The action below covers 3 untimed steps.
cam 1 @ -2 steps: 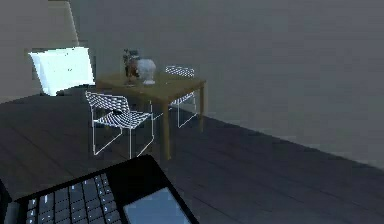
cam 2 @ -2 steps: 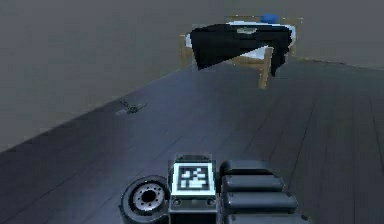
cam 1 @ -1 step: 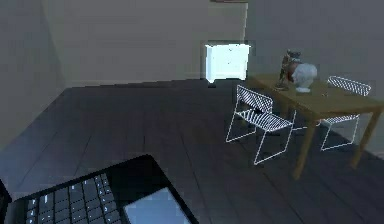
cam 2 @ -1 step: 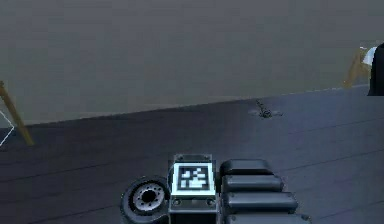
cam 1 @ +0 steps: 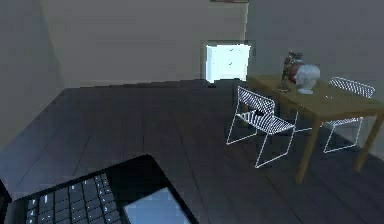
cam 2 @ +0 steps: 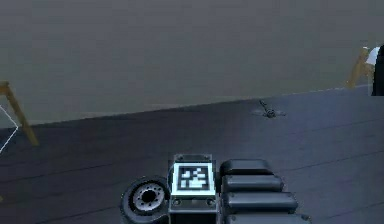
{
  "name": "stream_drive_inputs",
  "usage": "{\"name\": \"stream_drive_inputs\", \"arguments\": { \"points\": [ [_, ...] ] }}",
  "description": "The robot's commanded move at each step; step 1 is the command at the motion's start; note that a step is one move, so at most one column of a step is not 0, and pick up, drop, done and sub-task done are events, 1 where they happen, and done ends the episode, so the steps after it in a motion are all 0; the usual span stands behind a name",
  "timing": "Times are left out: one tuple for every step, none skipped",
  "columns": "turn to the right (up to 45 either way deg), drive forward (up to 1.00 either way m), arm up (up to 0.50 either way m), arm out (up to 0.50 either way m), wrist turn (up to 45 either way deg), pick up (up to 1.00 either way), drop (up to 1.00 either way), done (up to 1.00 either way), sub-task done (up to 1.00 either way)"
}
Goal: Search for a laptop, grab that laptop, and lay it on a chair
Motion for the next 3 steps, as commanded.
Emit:
{"name": "stream_drive_inputs", "arguments": {
  "points": [
    [30.0,0.0,0.0,0.0,0.0,0.0,0.0,0.0,0.0],
    [0.0,0.2,0.0,0.0,0.0,0.0,0.0,0.0,0.0],
    [-27.0,0.0,0.0,0.0,0.0,0.0,0.0,0.0,0.0]
  ]
}}
